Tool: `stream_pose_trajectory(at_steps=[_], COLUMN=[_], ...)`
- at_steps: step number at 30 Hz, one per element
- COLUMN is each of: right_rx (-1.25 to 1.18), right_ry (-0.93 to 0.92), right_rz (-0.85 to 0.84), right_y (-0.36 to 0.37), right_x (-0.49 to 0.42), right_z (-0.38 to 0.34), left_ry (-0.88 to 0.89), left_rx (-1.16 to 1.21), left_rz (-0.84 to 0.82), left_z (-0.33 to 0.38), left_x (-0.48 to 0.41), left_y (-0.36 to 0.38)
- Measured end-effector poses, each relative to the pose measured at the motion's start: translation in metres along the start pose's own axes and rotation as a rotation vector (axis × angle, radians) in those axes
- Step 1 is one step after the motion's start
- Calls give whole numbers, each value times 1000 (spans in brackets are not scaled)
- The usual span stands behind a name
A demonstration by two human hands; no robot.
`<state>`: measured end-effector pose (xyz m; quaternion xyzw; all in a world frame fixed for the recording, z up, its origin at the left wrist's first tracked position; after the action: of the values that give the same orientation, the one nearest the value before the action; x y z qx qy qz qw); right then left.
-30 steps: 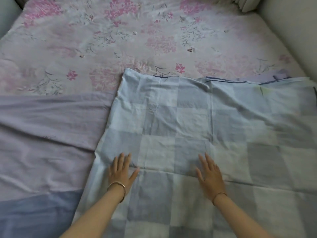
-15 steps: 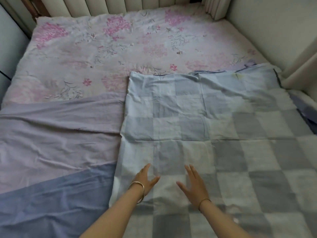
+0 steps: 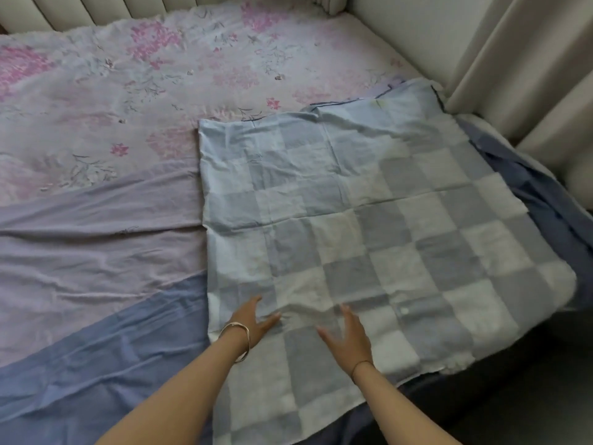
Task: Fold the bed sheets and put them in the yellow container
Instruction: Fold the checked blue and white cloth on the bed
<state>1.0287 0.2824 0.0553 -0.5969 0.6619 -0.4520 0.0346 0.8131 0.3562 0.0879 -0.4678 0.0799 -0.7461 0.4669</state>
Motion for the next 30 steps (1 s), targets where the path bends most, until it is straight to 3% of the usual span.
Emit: stream_pose_trajectory(at_steps=[4,9,12,17,19,24,30], right_rx=[-97,-65,-220,-532,-554,-471,-414], right_ry=[79,172,286,321,306,280,233], right_rz=[83,251,360,314,307,245,266], right_y=[19,61,98,174,192,213,215], right_x=[33,85,127,188,199,202,203], right_z=[23,43,52,53,56,66,70], left_ry=[9,28,2,31,126,451,645], left_rx=[37,-128,-235,-369,-471,-900,-940], left_rz=[-31,-123,-189,-205,-200,-374,-184], left_z=[-12,-56,-100,-167,-179,-202,-198], left_x=[6,24,37,73,82,86,83], left_y=[14,47,66,92,97,108,109])
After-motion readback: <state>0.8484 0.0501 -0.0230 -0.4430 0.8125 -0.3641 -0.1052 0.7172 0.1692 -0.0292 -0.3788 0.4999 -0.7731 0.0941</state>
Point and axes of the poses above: each hand's wrist, its own x-axis away from the middle knuckle, its own y-axis out of the palm, z = x × y, the point moved 4 cm from there along -x, towards the middle knuckle, and after that the axes turned 4 degrees about x, right-handed, at the moved point
